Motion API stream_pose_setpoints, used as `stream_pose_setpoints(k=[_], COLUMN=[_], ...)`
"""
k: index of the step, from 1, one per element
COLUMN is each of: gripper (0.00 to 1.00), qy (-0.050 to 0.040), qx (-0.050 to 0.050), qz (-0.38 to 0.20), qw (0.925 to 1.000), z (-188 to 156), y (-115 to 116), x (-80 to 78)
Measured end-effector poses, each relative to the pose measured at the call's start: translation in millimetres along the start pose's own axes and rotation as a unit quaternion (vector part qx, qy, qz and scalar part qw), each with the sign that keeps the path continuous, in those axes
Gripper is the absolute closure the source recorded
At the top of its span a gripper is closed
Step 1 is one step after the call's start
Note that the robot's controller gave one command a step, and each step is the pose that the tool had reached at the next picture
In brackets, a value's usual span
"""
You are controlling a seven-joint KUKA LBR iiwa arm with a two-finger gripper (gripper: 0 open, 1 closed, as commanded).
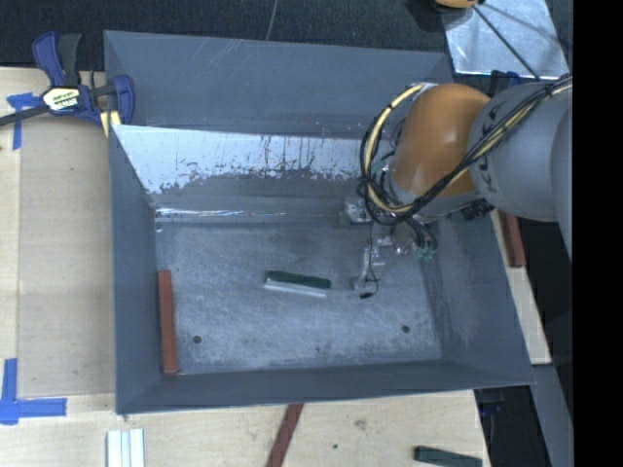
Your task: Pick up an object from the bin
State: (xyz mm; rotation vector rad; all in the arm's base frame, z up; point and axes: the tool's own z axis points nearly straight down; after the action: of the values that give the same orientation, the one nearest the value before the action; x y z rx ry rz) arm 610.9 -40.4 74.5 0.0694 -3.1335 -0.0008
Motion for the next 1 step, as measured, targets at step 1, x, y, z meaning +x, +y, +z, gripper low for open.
stream_pose_setpoints(k=[1], gripper=[0.0], qy=[-0.0065], qx=[0.001], qz=[-0.014], qw=[0.9999], z=[-8.7], y=[42.2], x=[7.1])
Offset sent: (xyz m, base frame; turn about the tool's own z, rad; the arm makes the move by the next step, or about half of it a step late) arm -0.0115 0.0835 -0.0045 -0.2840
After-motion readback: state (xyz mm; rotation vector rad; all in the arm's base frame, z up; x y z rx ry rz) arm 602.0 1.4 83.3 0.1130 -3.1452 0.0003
